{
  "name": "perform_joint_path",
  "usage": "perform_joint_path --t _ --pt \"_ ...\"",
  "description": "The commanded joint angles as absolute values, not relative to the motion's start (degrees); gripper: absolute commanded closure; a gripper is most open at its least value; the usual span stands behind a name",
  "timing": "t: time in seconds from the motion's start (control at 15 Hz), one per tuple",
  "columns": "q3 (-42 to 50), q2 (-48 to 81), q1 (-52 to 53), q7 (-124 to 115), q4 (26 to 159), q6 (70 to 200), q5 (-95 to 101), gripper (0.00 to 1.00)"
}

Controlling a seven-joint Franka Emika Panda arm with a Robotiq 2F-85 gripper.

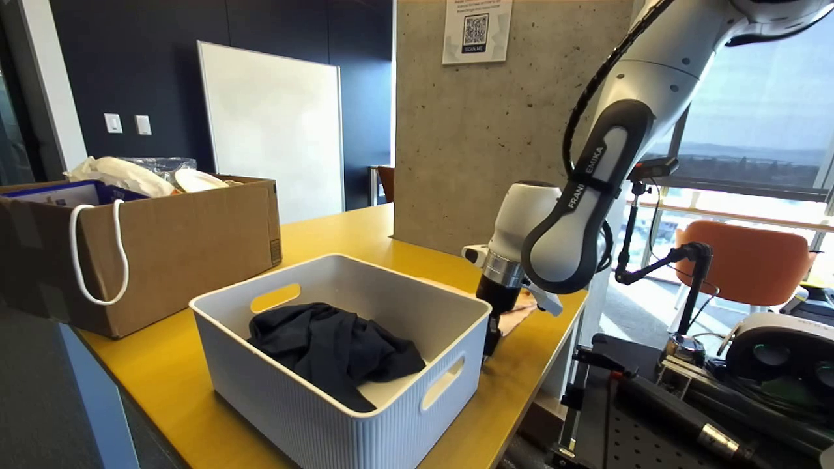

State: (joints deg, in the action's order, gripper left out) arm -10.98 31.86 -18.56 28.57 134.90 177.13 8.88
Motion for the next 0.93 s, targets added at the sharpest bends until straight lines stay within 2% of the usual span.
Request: perform_joint_path --t 0.0,0.2,0.27,0.87 --pt "-12.07 32.20 -20.74 28.90 135.39 179.49 10.95 0.71" --pt "-11.21 30.92 -20.45 28.30 136.81 180.35 11.47 0.95" --pt "-10.74 30.87 -20.36 28.13 137.02 180.66 11.55 1.00" --pt "-3.86 27.07 -21.07 25.37 140.01 185.32 12.30 0.99"
